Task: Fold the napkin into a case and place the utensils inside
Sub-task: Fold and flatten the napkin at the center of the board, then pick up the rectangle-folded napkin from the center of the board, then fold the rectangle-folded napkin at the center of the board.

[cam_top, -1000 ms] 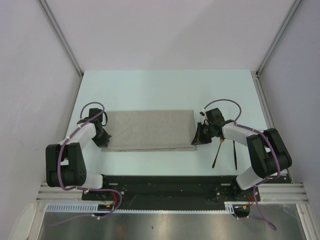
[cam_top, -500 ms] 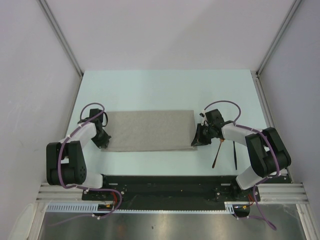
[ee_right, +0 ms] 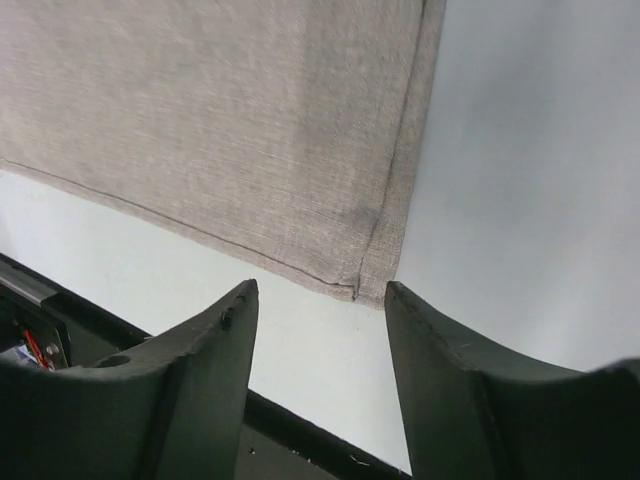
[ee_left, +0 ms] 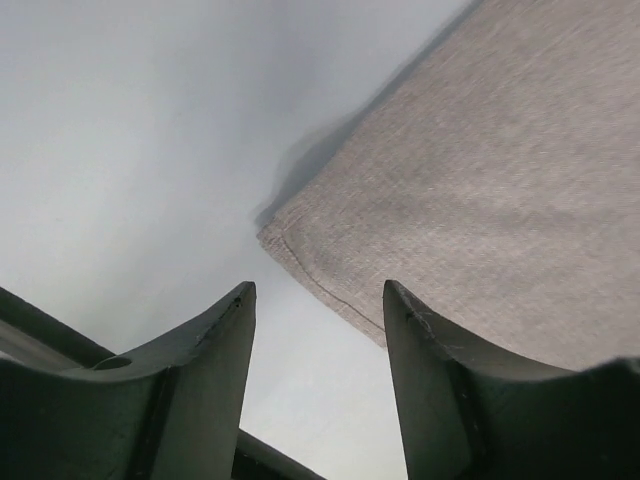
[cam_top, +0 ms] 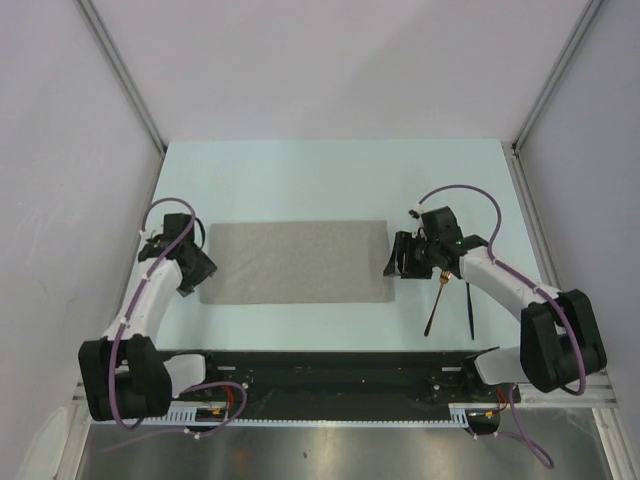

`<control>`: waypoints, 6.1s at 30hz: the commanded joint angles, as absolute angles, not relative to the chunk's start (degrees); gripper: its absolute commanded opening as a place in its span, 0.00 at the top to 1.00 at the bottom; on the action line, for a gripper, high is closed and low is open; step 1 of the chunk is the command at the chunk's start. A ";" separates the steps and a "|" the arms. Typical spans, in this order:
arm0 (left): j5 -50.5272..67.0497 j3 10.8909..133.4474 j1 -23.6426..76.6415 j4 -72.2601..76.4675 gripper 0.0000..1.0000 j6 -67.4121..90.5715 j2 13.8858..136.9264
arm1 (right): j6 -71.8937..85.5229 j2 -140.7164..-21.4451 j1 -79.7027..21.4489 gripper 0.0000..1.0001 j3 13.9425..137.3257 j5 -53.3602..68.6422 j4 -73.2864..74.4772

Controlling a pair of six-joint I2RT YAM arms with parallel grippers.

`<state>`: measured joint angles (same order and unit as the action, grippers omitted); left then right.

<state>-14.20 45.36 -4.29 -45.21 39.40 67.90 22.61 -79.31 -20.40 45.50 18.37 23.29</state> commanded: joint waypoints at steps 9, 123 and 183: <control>-2.28 47.11 -4.92 -36.74 0.85 36.38 77.23 | 22.59 -84.01 -20.21 0.57 48.25 21.88 18.12; 9.40 40.52 10.55 -30.50 0.60 28.65 44.56 | 39.90 -129.82 -50.01 1.00 106.53 8.08 17.49; 14.31 40.43 9.14 -28.31 0.51 31.55 47.28 | 35.08 -121.83 -43.34 0.39 102.85 26.45 15.39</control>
